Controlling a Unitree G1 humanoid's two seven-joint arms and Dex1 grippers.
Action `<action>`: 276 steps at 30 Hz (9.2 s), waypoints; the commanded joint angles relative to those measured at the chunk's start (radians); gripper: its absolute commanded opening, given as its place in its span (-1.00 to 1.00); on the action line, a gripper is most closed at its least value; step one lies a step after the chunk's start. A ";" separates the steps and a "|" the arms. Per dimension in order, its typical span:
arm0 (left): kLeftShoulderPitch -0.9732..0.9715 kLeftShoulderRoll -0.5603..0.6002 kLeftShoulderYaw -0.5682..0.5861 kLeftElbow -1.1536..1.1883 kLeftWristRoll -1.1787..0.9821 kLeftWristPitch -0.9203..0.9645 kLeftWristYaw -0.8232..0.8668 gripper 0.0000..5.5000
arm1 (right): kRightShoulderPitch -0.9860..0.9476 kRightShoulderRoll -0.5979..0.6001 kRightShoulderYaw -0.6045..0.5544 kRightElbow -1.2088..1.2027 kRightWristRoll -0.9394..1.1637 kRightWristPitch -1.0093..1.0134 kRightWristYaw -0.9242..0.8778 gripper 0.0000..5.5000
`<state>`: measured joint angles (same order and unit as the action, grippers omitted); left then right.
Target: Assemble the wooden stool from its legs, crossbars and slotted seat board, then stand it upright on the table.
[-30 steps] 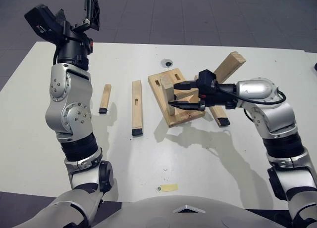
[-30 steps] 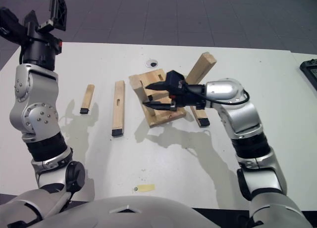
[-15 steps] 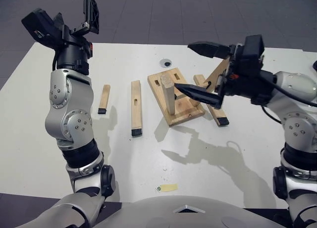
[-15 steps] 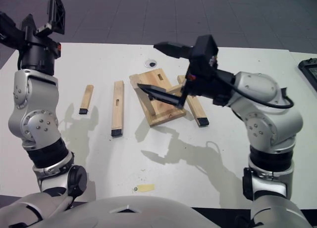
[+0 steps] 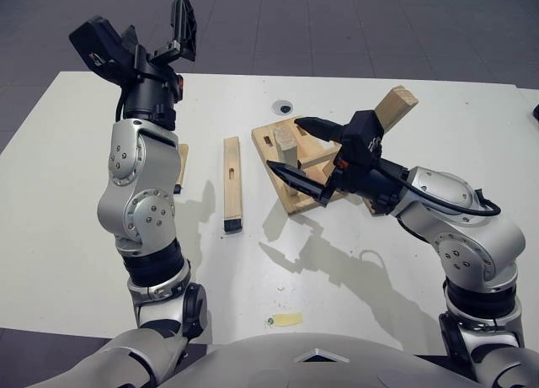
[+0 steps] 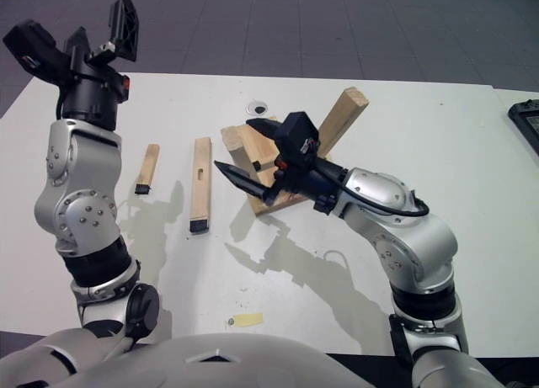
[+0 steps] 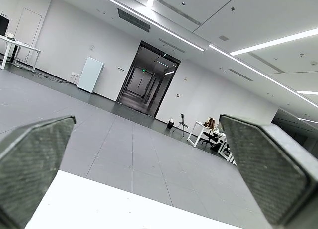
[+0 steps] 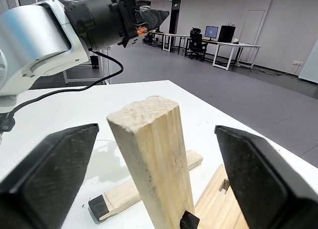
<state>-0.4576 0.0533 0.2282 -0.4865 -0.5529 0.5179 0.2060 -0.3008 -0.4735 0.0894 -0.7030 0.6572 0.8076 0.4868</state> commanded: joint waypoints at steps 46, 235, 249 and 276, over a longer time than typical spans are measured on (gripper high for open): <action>-0.021 0.014 0.005 0.046 0.048 0.018 -0.018 0.96 | -0.082 -0.268 -0.104 0.268 0.088 -0.165 0.588 -0.17; -0.037 0.057 0.101 0.072 0.092 -0.007 0.041 0.96 | -0.619 -0.102 0.621 1.085 -0.681 -0.117 0.565 0.96; 0.000 0.045 0.099 0.058 0.097 -0.006 0.038 0.96 | -0.366 -0.163 0.277 0.826 -0.669 -0.151 0.402 0.96; 0.285 0.322 0.102 0.099 0.184 0.283 -0.107 0.96 | -0.158 -0.026 -0.071 0.563 -0.571 0.131 0.043 0.80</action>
<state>-0.3129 0.2961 0.3483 -0.4063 -0.4305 0.7097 0.1213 -0.4246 -0.4953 0.0573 -0.0659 0.0576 0.9366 0.5316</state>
